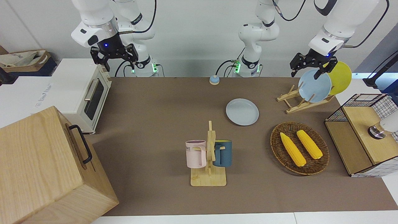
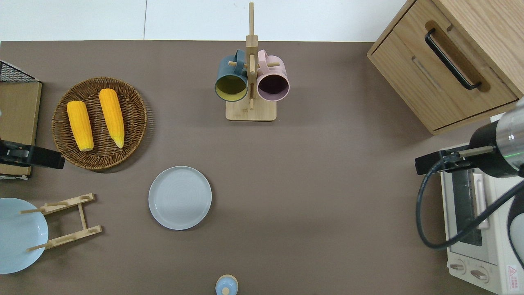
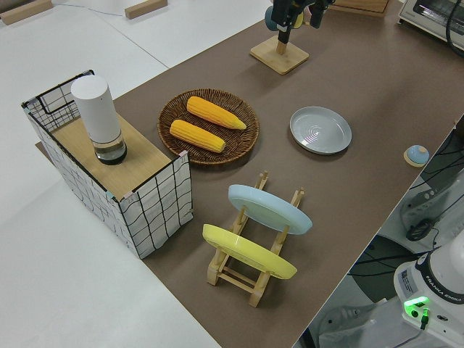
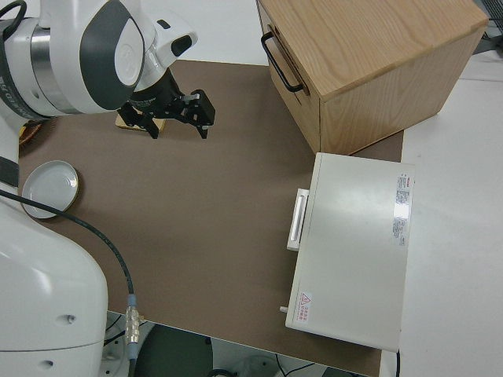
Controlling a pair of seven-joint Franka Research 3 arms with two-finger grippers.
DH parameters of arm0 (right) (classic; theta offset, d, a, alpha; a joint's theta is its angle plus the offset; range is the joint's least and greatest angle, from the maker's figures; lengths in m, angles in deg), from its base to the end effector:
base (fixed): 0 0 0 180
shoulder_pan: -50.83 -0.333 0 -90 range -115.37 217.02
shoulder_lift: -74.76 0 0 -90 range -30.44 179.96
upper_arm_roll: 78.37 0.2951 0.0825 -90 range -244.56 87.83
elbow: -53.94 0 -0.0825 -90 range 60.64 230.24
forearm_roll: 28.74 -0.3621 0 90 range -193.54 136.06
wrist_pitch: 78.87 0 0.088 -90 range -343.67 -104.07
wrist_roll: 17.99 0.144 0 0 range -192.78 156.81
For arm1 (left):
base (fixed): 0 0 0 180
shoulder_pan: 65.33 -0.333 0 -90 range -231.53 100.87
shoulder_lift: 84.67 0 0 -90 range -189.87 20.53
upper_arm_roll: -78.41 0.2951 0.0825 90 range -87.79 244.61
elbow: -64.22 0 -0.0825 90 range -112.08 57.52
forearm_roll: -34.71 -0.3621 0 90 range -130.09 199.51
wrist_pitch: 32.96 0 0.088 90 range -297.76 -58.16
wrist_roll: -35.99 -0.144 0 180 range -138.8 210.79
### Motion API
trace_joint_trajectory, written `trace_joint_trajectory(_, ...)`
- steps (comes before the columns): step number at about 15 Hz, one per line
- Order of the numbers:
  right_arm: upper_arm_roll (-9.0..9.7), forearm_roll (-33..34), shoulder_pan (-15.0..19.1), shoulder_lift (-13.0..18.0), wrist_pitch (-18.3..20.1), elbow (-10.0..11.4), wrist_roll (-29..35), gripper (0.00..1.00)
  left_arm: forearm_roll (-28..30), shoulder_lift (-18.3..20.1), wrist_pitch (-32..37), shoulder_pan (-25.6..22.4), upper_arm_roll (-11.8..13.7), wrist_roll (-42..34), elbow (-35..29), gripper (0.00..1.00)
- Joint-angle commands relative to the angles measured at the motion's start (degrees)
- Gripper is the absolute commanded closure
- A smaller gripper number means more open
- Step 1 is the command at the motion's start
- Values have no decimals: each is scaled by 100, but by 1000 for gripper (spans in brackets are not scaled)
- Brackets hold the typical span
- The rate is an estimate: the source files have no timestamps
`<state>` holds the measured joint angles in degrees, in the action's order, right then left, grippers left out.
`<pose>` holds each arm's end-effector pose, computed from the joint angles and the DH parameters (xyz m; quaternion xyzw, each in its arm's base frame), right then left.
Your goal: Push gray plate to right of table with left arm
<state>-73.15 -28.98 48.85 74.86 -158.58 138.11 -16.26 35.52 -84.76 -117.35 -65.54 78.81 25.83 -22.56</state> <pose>0.5063 0.0647 0.5974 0.9981 0.0480 -0.0381 0.0010 0.5217 0.0034 0.5825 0.9962 -0.0838 -0.0209 0.0090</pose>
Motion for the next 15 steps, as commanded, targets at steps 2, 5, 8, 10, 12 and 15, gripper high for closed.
trace_joint_trajectory(2,32,-46,66,43,69,-6,-15,17,-46,79,142,118,109,164,82,9)
trace_joint_trajectory(5,32,-46,66,43,69,3,-15,17,-37,88,142,118,118,181,82,9)
trace_joint_trajectory(8,32,-46,66,43,69,3,-6,17,-37,97,186,118,118,190,73,9)
trace_joint_trajectory(10,32,-46,66,43,69,-6,-15,17,-37,123,282,118,109,260,73,9)
trace_joint_trajectory(12,32,-46,66,43,69,-6,-15,17,-46,184,318,118,74,479,38,9)
trace_joint_trajectory(15,23,-46,66,43,69,3,-6,17,-37,185,318,118,56,542,-49,9)
